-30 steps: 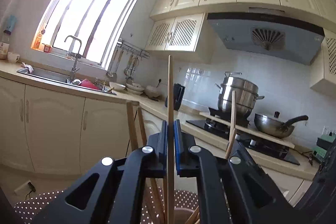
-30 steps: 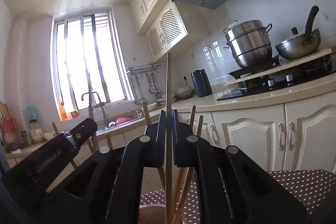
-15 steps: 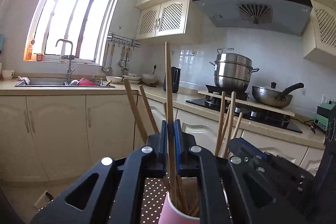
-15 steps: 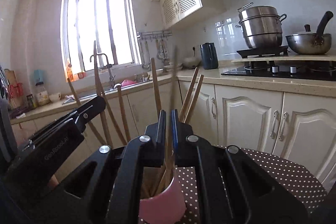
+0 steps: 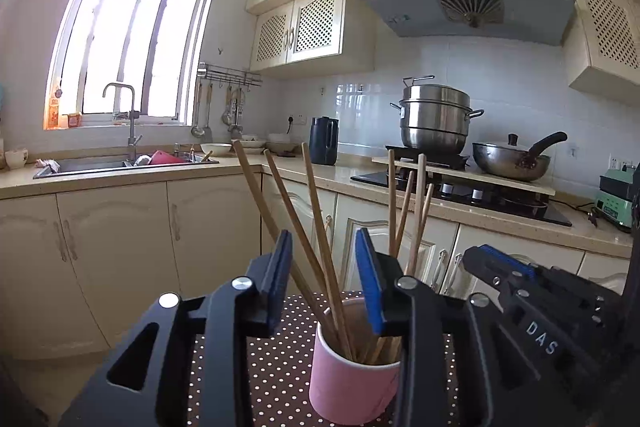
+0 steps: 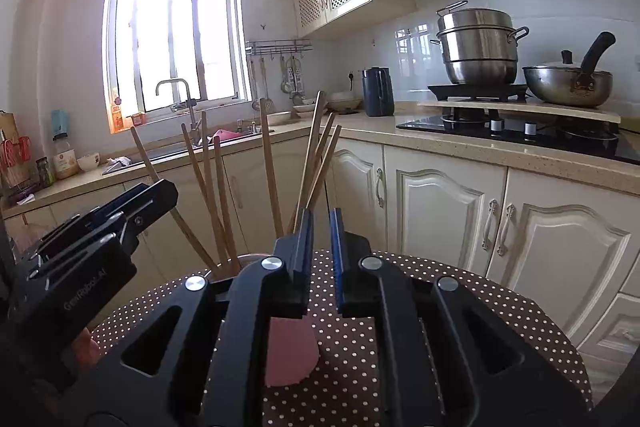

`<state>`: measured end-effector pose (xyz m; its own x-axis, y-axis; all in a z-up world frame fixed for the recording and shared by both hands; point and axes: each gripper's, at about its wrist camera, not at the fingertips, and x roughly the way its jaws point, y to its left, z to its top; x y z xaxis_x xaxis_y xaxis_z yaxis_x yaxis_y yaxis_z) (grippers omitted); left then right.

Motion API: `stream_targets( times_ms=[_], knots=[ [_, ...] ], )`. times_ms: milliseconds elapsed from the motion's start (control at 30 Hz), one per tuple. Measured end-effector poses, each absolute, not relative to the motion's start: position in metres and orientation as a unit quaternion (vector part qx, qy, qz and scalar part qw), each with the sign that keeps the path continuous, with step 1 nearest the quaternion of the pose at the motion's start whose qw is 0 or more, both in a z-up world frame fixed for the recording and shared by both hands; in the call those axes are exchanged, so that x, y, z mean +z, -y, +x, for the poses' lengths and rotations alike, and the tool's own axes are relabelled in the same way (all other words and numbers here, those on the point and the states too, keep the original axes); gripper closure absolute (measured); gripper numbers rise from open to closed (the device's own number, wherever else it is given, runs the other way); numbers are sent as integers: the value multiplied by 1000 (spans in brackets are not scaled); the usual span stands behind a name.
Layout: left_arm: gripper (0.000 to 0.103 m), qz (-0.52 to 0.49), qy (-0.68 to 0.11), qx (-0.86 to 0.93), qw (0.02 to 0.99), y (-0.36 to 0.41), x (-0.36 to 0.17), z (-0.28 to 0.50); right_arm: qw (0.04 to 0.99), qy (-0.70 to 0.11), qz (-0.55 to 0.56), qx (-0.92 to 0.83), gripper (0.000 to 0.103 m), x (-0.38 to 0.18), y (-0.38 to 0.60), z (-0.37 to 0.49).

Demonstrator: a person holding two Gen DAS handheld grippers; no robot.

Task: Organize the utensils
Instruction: 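Open both tools to release the chopsticks into the pink cup, then move both open tools back down toward the remaining chopsticks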

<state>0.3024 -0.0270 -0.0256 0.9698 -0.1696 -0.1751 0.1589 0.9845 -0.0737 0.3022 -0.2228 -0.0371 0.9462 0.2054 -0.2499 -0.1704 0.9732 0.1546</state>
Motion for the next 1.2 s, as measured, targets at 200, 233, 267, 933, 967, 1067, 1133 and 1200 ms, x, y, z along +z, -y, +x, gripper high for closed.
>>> stream_targets(
  times_ms=[200, 233, 267, 933, 967, 1067, 1133, 1200],
  knots=[
    [62, -17, -90, -86, 992, 30, -21, 277, 988, -108, 59, 97, 42, -23, 228, 270],
    [61, -15, -90, -85, 992, 31, -20, 274, 987, -109, 57, 100, 42, -22, 227, 266],
    [61, -11, -93, -81, 992, 32, -20, 269, 987, -110, 56, 101, 42, -21, 227, 261],
    [60, -15, -170, -88, 981, 28, -35, 191, 971, -201, 83, 96, 24, -42, 244, 203],
    [60, -15, -179, -88, 980, 27, -39, 190, 970, -209, 83, 96, 23, -44, 244, 203],
    [60, -15, -196, -88, 977, 24, -49, 186, 967, -223, 82, 96, 21, -52, 242, 203],
    [60, -15, -208, -84, 974, 21, -55, 186, 963, -239, 82, 97, 21, -59, 239, 204],
    [60, -17, -223, -83, 971, 18, -61, 185, 958, -256, 84, 100, 21, -66, 237, 205]
  ],
)
